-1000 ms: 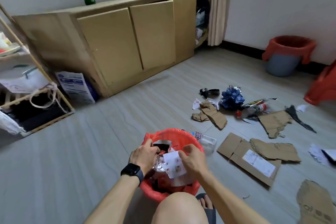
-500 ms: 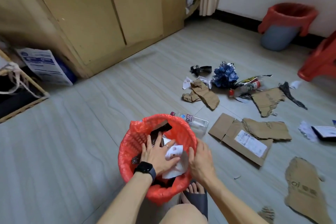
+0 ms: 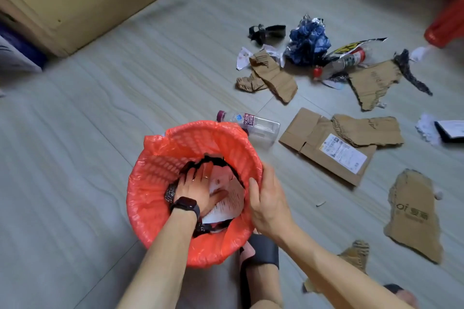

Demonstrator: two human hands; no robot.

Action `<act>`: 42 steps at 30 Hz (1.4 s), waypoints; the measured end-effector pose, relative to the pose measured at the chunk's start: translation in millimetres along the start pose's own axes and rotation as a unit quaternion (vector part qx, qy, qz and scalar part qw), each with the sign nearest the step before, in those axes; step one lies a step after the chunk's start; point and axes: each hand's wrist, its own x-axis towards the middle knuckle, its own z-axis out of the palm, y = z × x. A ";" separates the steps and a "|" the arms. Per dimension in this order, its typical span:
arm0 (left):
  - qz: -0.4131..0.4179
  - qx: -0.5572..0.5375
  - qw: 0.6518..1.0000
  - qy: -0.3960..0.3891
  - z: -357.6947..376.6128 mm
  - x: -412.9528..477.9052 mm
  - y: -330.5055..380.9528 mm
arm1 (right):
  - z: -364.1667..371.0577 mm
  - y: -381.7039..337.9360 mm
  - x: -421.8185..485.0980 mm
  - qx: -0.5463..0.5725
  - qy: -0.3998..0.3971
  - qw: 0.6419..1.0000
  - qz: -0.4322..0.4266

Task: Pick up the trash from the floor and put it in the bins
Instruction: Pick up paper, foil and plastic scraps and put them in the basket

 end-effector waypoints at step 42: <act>0.289 0.110 0.951 0.026 -257.2 -85.5 183.4 | -222.3 71.3 -84.5 -0.082 0.071 0.968 0.226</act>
